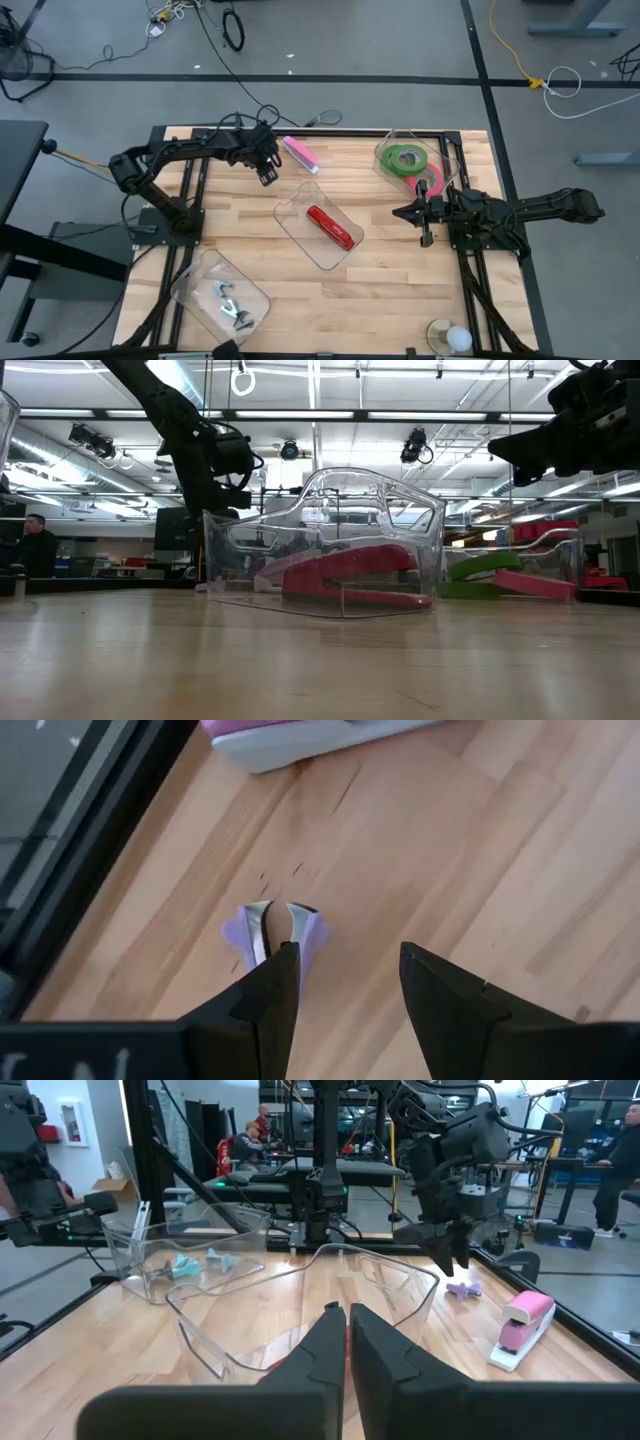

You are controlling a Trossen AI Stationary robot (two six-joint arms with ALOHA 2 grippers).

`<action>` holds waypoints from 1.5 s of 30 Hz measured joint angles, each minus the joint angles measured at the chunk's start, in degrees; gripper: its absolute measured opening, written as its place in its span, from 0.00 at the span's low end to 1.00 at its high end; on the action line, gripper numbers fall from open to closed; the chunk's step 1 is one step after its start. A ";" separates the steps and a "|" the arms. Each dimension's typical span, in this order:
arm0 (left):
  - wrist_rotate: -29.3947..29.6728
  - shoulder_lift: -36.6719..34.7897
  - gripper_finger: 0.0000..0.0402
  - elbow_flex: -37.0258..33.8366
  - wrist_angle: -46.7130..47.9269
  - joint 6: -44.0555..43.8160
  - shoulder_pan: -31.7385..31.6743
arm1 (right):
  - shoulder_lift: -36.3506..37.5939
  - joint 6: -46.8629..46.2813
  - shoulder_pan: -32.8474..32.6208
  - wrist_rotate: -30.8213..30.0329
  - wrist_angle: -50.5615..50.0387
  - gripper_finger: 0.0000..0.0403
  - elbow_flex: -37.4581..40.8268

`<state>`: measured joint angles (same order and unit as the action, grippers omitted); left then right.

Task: Pick and place Stapler, Stapler remover, tape
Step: Put the purple stapler remover into the bottom transparent bin

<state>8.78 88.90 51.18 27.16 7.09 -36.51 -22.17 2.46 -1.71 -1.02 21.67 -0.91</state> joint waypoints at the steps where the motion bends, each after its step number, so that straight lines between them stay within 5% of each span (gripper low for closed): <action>1: -0.02 0.00 0.44 -0.01 -0.05 -0.94 0.00 | 0.00 0.01 -0.01 0.00 0.00 0.05 0.00; 31: -3.66 -0.19 0.44 0.72 2.20 -4.99 6.91 | 0.00 0.00 0.00 0.00 0.02 0.05 -0.02; 45: -0.58 -0.37 0.44 21.40 17.29 2.00 5.99 | 0.02 0.01 0.00 0.00 0.02 0.05 -0.02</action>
<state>8.20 88.53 72.58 44.45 9.08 -30.53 -22.16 2.47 -1.71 -1.02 21.69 -0.93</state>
